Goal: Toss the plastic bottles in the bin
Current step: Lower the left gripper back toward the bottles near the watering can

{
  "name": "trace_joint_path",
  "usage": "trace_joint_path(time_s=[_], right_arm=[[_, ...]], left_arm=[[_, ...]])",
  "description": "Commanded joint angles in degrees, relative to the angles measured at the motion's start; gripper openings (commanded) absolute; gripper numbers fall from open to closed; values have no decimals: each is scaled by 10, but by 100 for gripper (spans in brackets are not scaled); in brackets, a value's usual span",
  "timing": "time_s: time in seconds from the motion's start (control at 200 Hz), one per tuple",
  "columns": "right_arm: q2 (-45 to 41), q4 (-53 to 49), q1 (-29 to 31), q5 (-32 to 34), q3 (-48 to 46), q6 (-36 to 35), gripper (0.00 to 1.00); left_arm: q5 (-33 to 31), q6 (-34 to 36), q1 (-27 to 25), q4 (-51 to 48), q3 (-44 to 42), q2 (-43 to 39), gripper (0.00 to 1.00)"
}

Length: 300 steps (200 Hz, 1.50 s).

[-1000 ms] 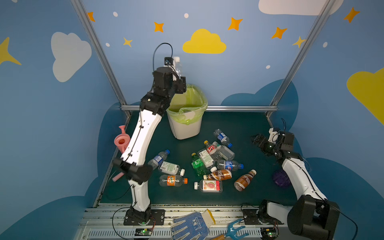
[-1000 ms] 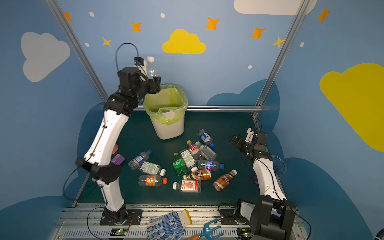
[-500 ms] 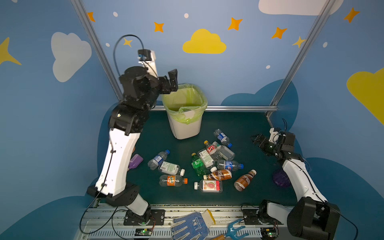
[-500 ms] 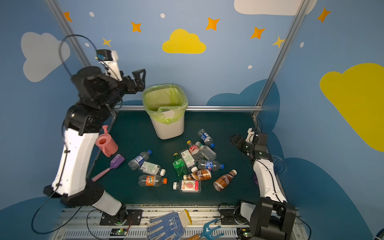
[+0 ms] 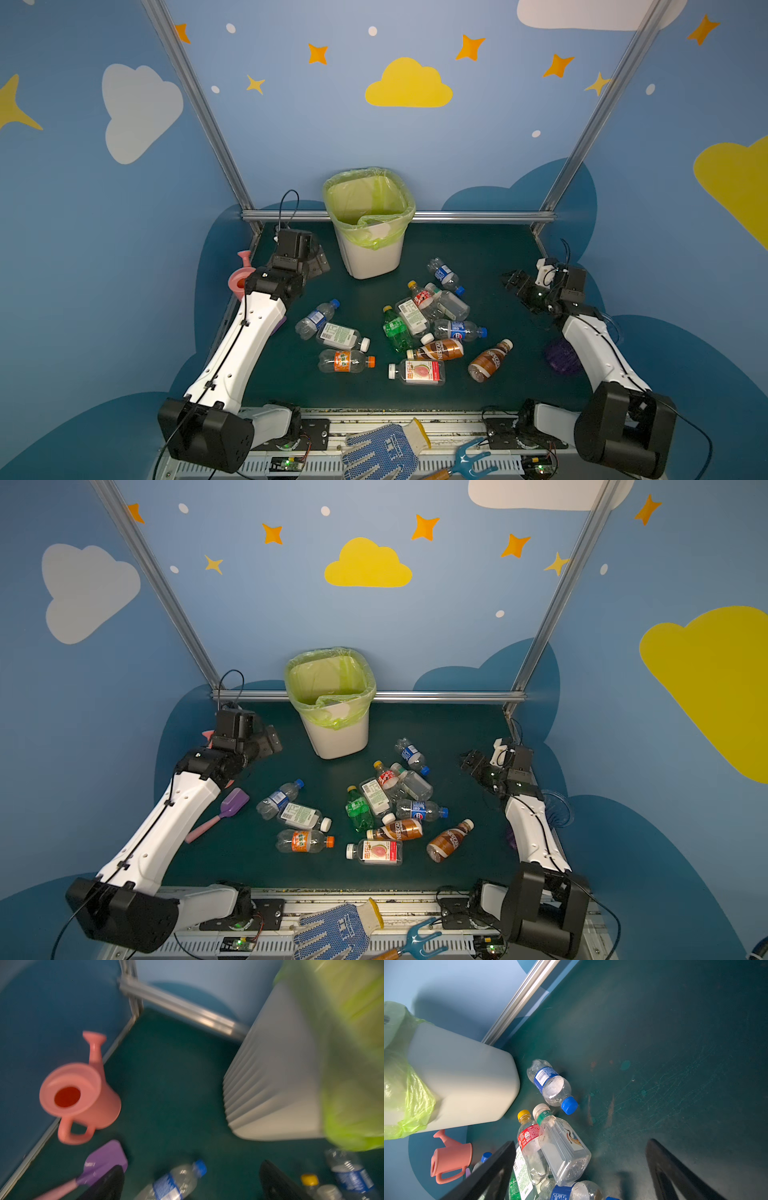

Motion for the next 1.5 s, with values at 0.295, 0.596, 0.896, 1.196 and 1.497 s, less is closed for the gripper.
trace_joint_path(time_s=[0.295, 0.596, 0.896, 1.196, 1.497], right_arm=[[21, 10, -3, -25, 1, -4, 97], [15, -4, -3, -18, 2, -9, 97], [11, -4, -4, -15, -2, -9, 97], [15, -3, -6, -19, -4, -11, 97], [14, -3, -11, -20, -9, -12, 97]], left_arm=[[102, 43, -1, -113, -55, 127, 100], [56, 53, 0, -110, -44, 206, 98], [27, 57, 3, -111, -39, 244, 96], [25, 70, 10, -103, -25, 279, 94], [50, 74, 14, -95, 9, 315, 80]])
